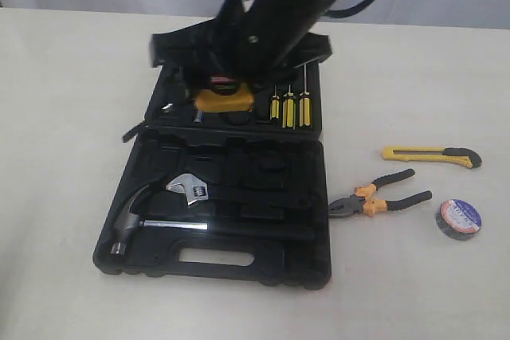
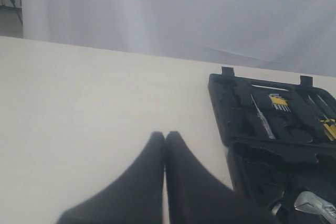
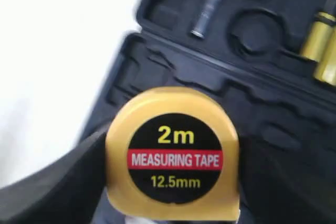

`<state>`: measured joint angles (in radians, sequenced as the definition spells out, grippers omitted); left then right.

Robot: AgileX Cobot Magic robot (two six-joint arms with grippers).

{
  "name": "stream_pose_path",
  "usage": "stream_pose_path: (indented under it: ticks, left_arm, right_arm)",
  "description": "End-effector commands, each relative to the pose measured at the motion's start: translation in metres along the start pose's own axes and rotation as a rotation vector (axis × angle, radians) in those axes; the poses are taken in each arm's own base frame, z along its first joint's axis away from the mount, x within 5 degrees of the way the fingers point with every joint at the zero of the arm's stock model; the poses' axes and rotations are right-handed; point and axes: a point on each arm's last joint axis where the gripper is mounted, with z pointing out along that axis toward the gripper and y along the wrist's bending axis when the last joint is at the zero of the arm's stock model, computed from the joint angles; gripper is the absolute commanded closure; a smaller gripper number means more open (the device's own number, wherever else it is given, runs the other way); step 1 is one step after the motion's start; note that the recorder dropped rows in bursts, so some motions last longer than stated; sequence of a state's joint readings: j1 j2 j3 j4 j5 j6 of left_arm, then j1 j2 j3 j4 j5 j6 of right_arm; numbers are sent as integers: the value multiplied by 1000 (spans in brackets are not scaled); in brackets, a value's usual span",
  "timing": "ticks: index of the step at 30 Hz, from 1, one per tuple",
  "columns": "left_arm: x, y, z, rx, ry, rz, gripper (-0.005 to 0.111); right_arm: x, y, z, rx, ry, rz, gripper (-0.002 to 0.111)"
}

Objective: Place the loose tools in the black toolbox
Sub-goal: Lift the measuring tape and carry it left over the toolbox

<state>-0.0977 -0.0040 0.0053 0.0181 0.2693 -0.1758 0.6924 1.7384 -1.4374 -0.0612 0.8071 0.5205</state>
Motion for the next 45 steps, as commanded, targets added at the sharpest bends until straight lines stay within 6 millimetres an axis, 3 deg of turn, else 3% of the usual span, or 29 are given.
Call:
stream_pose_path:
  ticks: [1,8,16,23,35,45]
  left_arm:
    - [-1,0,0,4,0,6,107]
    - [-1,0,0,4,0,6,107]
    - [-1,0,0,4,0,6,107]
    - [-1,0,0,4,0,6,107]
    - [-1,0,0,4,0,6,107]
    - [-1,0,0,4,0,6,107]
  right_arm:
    - [4,27,39,2,-110,19,109]
    - [15,36,93,125,-204,55,109]
    - [22,42,130,43,-237,149,109]
    - [34,42,158,50,-207,119,109]
    - [39,55,158,-7,-213,68,108]
    - [42,53,163,8,-202,24,108]
